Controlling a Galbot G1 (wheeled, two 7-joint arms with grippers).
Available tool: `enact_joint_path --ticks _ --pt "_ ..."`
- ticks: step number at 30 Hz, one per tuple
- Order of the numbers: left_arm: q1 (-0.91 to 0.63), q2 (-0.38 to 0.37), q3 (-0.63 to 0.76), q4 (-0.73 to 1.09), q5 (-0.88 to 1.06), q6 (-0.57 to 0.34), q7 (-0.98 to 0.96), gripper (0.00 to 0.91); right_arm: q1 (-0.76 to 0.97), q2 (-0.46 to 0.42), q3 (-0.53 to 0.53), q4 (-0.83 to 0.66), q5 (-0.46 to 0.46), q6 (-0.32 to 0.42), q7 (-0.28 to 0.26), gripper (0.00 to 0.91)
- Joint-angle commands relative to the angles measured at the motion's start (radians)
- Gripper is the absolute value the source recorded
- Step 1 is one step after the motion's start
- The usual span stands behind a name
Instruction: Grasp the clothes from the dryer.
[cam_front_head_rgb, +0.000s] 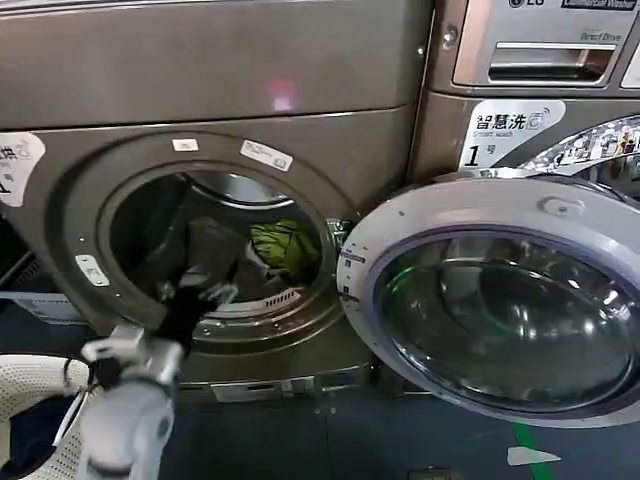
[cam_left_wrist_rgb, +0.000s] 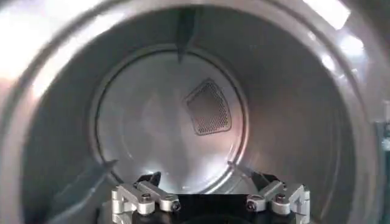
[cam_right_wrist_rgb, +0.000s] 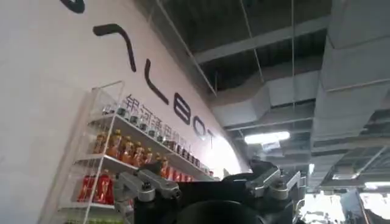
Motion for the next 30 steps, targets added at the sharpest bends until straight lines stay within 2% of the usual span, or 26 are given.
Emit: enact_joint_path --ticks 1,17,21,25,30 --pt "-0.272 -0.035 0.020 0.407 0.055 -0.054 0.007 0.907 -0.001 -0.004 0.003 -0.003 0.000 0.002 -0.001 0.907" --pt "-0.555 -0.091 -0.024 0.928 0.192 -0.158 0.113 0.907 0.024 -0.002 -0.008 -0.022 0.001 0.019 -0.021 0.907" --pt "-0.579 -0.064 0.059 0.957 0.217 -0.091 0.259 0.907 0.021 -0.002 -0.008 -0.027 0.001 0.025 -0.026 0.907" --pt "-0.614 -0.028 0.147 1.003 0.247 -0.075 0.474 0.907 0.017 0.000 -0.008 -0.022 0.003 0.027 -0.026 0.907" --pt "-0.684 -0.011 0.281 1.089 0.338 -0.128 0.630 0.907 0.011 -0.001 -0.004 -0.022 0.004 0.029 -0.026 0.907"
